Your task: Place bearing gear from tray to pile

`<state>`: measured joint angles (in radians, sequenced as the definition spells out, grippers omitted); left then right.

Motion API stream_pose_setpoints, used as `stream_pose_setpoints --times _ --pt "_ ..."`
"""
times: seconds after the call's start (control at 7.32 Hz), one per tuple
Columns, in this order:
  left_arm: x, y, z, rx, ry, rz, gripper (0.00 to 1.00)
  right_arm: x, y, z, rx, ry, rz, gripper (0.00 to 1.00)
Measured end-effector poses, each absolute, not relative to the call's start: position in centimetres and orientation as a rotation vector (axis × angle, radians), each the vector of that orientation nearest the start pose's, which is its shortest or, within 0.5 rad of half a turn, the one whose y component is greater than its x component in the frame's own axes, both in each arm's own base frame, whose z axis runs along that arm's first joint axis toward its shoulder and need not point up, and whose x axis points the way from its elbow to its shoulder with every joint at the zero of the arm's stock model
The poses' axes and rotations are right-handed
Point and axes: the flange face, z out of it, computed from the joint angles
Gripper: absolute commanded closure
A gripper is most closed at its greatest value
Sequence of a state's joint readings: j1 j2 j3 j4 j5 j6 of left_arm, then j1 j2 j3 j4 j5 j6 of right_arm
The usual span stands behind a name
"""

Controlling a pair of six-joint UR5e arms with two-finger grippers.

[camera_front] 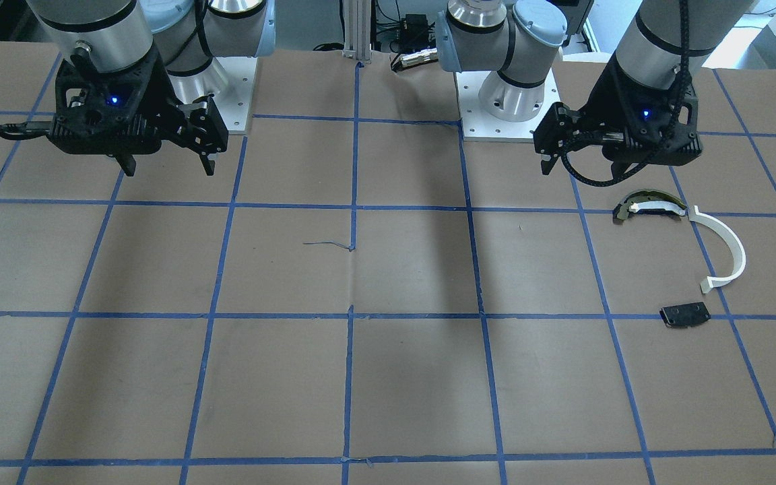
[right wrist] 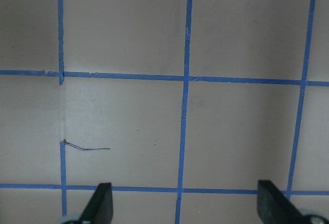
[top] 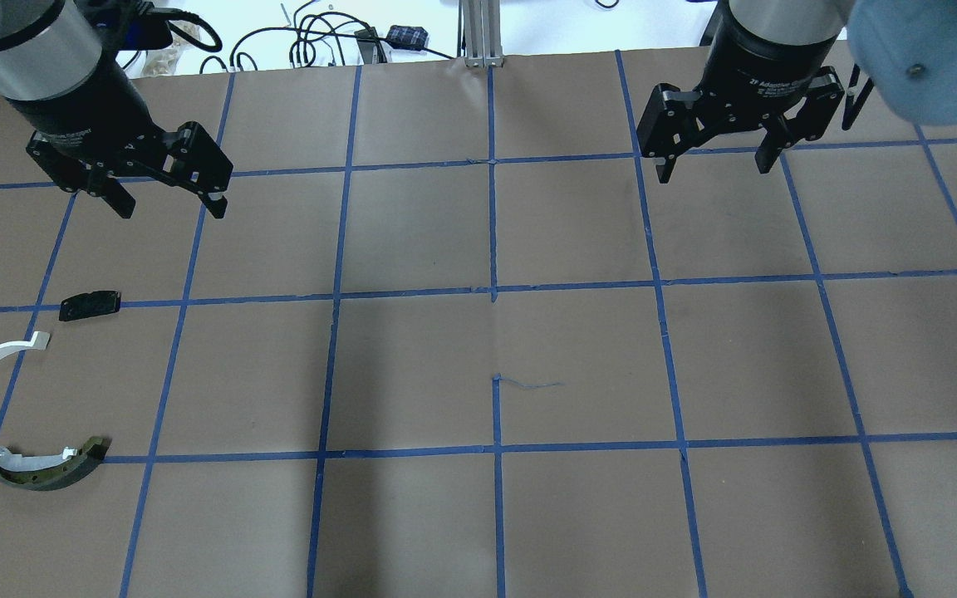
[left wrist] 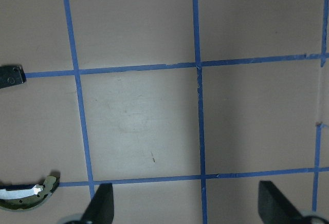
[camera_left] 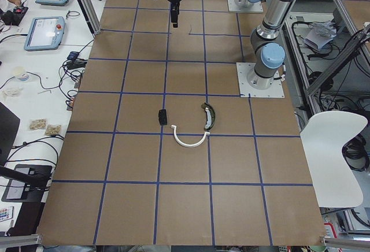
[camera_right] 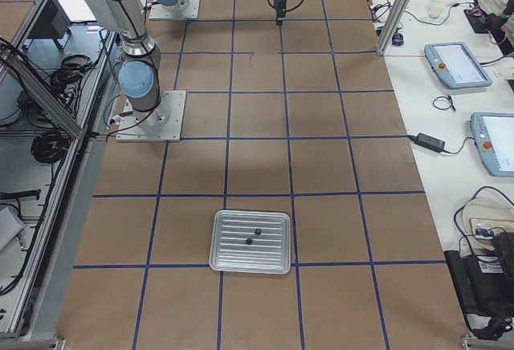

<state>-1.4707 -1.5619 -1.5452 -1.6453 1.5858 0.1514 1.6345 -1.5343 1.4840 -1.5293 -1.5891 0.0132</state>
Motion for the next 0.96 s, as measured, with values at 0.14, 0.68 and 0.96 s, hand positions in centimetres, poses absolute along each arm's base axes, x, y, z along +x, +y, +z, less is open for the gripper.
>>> stream_pose_setpoints --times 0.14,0.68,0.96 --pt "-8.27 -49.47 49.76 0.081 3.13 0.064 0.0 16.33 -49.86 50.87 -0.08 3.159 -0.016 0.0" --pt "-8.29 -49.46 49.79 0.082 3.129 0.063 0.0 16.4 -50.05 50.85 -0.079 3.156 -0.029 0.0" --pt "-8.3 -49.51 49.72 0.082 3.13 0.065 0.0 16.42 -50.04 50.82 -0.078 3.154 -0.029 0.0"
